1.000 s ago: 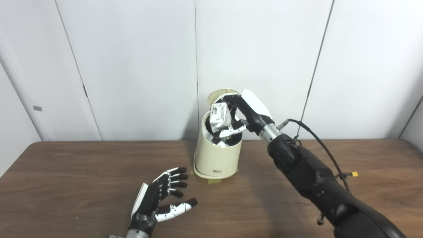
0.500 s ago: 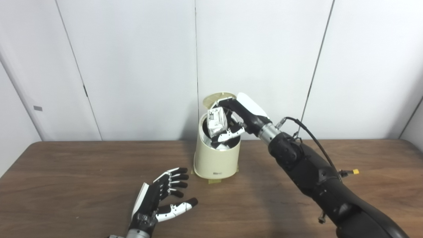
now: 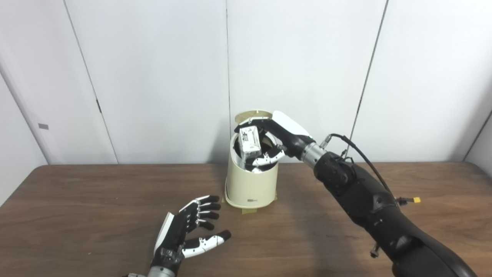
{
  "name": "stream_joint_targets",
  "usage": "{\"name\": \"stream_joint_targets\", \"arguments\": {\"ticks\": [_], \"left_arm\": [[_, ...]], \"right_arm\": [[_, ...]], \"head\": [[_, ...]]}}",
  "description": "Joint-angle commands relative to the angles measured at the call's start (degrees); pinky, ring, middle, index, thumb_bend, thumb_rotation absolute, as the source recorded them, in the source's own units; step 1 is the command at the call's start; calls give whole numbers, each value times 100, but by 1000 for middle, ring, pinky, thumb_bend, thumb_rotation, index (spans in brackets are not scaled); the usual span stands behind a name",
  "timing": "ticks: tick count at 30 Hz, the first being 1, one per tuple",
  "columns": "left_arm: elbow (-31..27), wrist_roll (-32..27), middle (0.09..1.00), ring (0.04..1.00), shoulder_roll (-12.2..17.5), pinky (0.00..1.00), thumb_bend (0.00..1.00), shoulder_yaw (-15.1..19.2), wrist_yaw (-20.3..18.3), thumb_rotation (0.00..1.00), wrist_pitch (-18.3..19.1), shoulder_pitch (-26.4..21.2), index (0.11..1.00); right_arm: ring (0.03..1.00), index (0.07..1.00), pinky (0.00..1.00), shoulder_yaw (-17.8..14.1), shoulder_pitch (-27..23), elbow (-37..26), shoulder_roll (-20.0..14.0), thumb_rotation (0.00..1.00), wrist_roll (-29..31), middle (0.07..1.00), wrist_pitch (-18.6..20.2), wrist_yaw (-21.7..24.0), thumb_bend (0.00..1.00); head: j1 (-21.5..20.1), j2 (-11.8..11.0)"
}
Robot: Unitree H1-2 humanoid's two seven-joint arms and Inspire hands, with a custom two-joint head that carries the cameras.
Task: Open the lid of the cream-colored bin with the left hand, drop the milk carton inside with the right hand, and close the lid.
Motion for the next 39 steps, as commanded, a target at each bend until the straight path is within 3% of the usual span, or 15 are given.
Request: {"name": "stream_joint_targets", "arguments": {"ticks": [1, 10, 17, 27, 39], "left_arm": [[-66, 19, 729, 685, 5, 578, 744, -13, 44, 81, -123, -145, 758], [-86, -20, 731, 687, 8, 586, 740, -5, 27, 83, -118, -131, 760], [-72, -17, 732, 688, 16, 586, 734, -8, 21, 78, -120, -134, 761], [-90, -18, 732, 686, 8, 587, 735, -3, 22, 72, -117, -127, 758], [-63, -17, 730, 681, 14, 578, 738, 6, 30, 76, -147, -138, 761]], "right_arm": [[727, 749, 619, -73, -183, -139, -43, 91, -62, 758, 46, 61, 921], [779, 773, 695, -144, -110, -251, -31, 114, -233, 798, 95, 32, 932], [783, 784, 689, -200, -84, -244, -23, 113, -240, 803, 9, 45, 928], [933, 915, 780, -186, -16, -401, -34, 147, -460, 961, 140, 47, 931], [927, 910, 790, -290, 32, -465, -15, 148, -383, 952, 101, 22, 925]], "head": [[6, 10], [-4, 24], [-4, 24], [-5, 41], [-6, 51]]}}
